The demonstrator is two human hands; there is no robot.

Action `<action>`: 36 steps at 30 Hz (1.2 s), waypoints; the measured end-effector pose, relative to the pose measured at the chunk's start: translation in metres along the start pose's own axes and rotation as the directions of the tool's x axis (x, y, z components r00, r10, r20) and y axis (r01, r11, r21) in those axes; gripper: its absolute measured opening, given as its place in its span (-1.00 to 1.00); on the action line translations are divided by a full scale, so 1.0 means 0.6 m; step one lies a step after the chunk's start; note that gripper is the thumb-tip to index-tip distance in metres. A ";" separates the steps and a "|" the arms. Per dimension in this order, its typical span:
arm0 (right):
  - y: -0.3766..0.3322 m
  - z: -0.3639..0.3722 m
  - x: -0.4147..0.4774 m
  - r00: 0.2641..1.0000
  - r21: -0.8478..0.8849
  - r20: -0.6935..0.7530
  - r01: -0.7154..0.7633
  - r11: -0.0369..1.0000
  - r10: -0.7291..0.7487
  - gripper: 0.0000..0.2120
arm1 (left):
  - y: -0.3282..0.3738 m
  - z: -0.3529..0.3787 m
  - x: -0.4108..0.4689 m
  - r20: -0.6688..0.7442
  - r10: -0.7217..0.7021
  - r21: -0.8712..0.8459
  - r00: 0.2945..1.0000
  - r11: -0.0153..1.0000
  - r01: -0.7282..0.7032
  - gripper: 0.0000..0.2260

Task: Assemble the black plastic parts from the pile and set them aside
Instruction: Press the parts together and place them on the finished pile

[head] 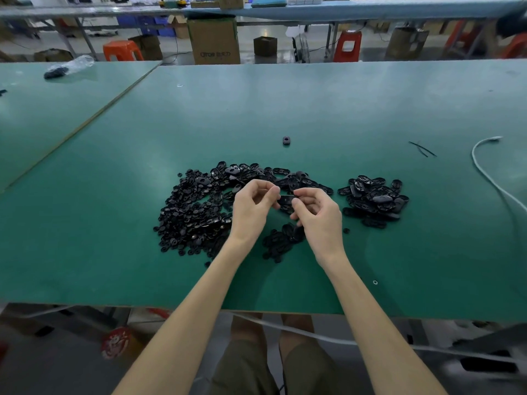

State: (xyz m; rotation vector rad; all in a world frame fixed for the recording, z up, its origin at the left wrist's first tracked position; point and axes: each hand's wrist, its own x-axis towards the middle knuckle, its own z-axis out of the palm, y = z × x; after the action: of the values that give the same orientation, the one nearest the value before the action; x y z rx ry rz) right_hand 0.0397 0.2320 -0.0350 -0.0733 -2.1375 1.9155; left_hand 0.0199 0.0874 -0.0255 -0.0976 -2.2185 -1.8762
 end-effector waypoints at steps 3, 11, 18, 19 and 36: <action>0.002 0.000 0.001 1.000 -0.009 -0.006 0.003 1.000 -0.003 -0.89 | -0.009 0.002 -0.007 -0.028 0.034 -0.066 0.999 0.997 -0.035 -0.94; 0.001 -0.001 0.000 1.000 0.024 0.004 -0.029 0.999 0.028 -0.88 | -0.013 -0.003 -0.012 0.033 0.005 -0.168 0.999 0.986 0.000 -0.89; -0.006 -0.002 -0.003 0.994 0.084 0.106 -0.019 0.996 0.010 -0.84 | -0.014 -0.008 -0.010 0.048 0.012 -0.208 0.999 0.978 -0.002 -0.91; -0.007 -0.002 -0.003 0.994 0.088 0.112 -0.018 0.996 0.008 -0.83 | -0.014 -0.008 -0.009 0.052 0.009 -0.215 0.999 0.977 0.002 -0.91; -0.003 0.002 -0.001 0.995 0.091 0.100 -0.009 0.996 0.000 -0.76 | -0.014 -0.005 -0.008 0.060 -0.046 -0.209 0.997 0.976 0.057 -0.93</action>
State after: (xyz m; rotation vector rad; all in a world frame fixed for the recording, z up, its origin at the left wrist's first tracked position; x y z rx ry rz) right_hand 0.0405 0.2305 -0.0334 0.0368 -2.1096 2.0572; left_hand 0.0235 0.0836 -0.0344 -0.1305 -2.0679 -2.1572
